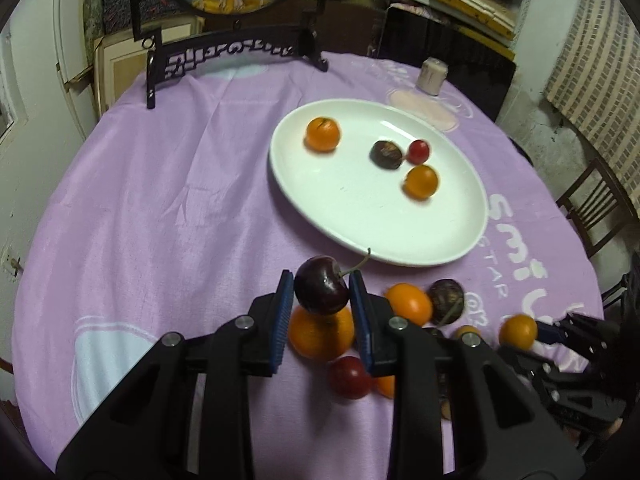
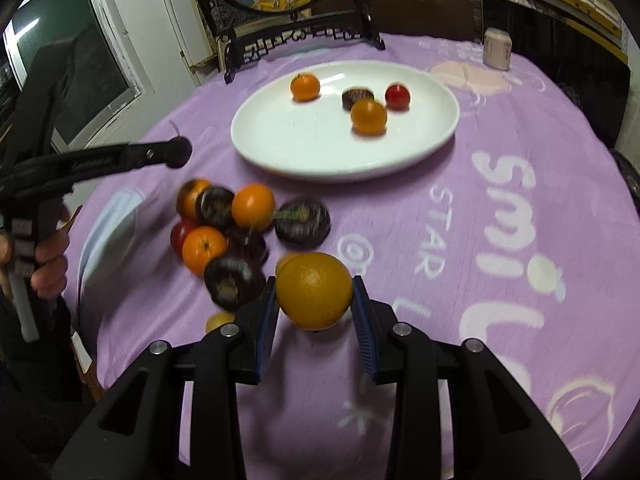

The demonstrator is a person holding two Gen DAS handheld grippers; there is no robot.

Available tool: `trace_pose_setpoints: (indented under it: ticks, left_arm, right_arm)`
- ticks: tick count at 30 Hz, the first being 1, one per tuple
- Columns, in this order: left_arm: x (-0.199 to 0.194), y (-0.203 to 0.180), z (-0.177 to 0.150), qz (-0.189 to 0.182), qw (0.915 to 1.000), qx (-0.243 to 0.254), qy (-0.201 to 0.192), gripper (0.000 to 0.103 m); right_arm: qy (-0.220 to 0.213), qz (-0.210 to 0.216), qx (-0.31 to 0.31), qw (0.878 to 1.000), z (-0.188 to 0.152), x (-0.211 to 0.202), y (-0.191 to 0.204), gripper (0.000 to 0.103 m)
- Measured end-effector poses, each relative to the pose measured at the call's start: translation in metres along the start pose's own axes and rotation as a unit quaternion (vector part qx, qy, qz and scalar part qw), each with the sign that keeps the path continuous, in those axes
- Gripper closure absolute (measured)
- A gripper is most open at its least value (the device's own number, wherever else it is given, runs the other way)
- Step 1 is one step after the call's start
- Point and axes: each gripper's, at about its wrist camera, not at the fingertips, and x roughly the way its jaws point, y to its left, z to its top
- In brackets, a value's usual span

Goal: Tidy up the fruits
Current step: 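Grasp the dark cherry with the left tool while the right tool carries the orange tomato, both onto plate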

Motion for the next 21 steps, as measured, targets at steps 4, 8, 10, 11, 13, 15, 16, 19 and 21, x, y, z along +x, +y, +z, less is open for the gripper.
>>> trace_pose_setpoints:
  ticks: [4, 8, 10, 11, 13, 15, 16, 19, 21]
  left_arm:
    - [-0.005, -0.012, 0.014, 0.001, 0.9998, 0.017, -0.009, 0.074]
    - [0.001, -0.023, 0.050, 0.007, 0.9994, 0.029, -0.019, 0.074]
    - [0.016, -0.029, 0.076, 0.015, 0.9994, 0.025, -0.017, 0.074]
    - [0.024, -0.031, 0.087, 0.014, 0.9996, 0.022, -0.014, 0.074]
    - [0.046, -0.035, 0.108, 0.010, 0.9999, 0.011, -0.003, 0.074]
    - [0.064, -0.035, 0.117, 0.010, 0.9999, -0.004, 0.003, 0.074]
    - [0.073, -0.034, 0.119, 0.005, 0.9999, -0.012, 0.006, 0.074]
    - [0.091, -0.032, 0.116, 0.001, 0.9999, -0.011, 0.013, 0.074]
    - [0.100, -0.032, 0.117, 0.001, 0.9996, -0.010, 0.025, 0.074]
  right_arm:
    - [-0.013, -0.015, -0.014, 1.000, 0.021, -0.002, 0.002, 0.067]
    - [-0.026, -0.032, -0.023, 0.999, 0.065, 0.002, -0.004, 0.067]
    - [-0.028, -0.045, -0.019, 0.998, 0.097, 0.015, -0.014, 0.067]
    - [-0.030, -0.054, -0.017, 0.998, 0.111, 0.023, -0.019, 0.067]
    - [-0.029, -0.082, -0.005, 0.996, 0.136, 0.045, -0.037, 0.067]
    - [-0.029, -0.104, 0.015, 0.994, 0.147, 0.063, -0.055, 0.067]
    - [-0.030, -0.104, 0.026, 0.994, 0.147, 0.069, -0.062, 0.067]
    - [-0.019, -0.087, 0.039, 0.995, 0.143, 0.078, -0.075, 0.067]
    - [-0.016, -0.089, 0.035, 0.995, 0.145, 0.082, -0.075, 0.067]
